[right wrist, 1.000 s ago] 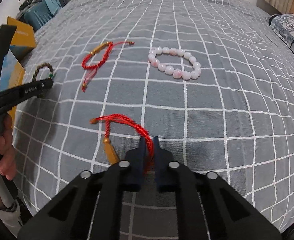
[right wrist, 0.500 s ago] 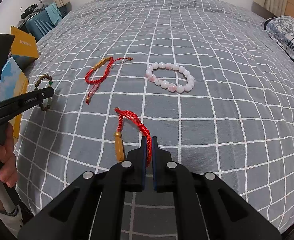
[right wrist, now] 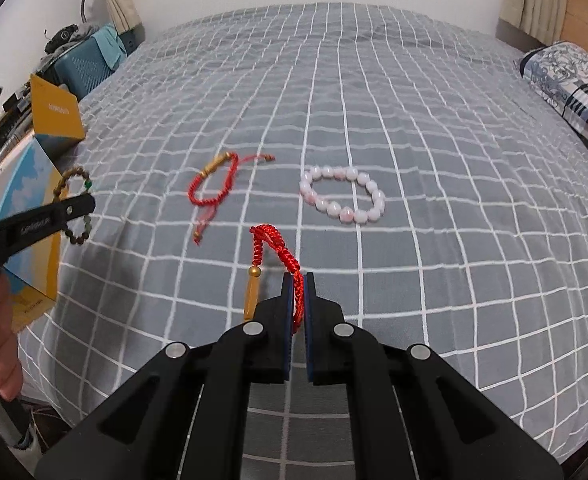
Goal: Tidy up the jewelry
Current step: 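Carry the wooden bracelet and red string bracelet over the white box and lower them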
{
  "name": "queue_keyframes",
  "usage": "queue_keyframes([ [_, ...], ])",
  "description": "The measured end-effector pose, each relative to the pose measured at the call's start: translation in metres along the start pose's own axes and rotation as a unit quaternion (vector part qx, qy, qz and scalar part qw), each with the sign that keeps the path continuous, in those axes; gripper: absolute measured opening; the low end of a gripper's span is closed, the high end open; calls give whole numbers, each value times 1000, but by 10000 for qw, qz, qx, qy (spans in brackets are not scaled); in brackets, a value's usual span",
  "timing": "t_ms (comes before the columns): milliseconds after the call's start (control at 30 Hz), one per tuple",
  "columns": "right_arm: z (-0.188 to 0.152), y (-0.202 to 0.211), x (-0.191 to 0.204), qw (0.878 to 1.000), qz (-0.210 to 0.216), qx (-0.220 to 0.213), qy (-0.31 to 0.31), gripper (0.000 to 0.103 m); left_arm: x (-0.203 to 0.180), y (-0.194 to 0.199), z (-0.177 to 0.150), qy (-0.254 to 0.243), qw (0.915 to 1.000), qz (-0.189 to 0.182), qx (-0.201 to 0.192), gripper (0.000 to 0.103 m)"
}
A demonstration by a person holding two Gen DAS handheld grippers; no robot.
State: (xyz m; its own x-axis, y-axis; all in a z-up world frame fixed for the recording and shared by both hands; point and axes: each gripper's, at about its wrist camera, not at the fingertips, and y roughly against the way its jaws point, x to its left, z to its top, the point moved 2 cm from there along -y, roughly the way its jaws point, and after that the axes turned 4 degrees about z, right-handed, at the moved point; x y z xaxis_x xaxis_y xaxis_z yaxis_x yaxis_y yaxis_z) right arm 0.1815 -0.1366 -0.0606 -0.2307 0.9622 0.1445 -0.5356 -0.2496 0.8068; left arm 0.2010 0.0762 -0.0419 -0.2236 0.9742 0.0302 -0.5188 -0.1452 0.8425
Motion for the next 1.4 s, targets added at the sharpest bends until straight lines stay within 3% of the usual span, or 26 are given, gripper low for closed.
queue_keyframes([
  [267, 31, 34, 38, 9992, -16, -353, 165, 4, 27, 55, 8, 56, 9995, 50, -312, 10],
  [633, 67, 67, 138, 9943, 214, -787, 683, 4, 113, 112, 7, 487, 9958, 405, -664, 10],
  [1100, 58, 65, 298, 9787, 777, -921, 1661, 4, 247, 125, -30, 1208, 9871, 865, -588, 11],
  [1400, 35, 39, 363, 9704, 1116, -678, 2030, 4, 304, 112, -66, 1557, 9816, 1054, -345, 11],
])
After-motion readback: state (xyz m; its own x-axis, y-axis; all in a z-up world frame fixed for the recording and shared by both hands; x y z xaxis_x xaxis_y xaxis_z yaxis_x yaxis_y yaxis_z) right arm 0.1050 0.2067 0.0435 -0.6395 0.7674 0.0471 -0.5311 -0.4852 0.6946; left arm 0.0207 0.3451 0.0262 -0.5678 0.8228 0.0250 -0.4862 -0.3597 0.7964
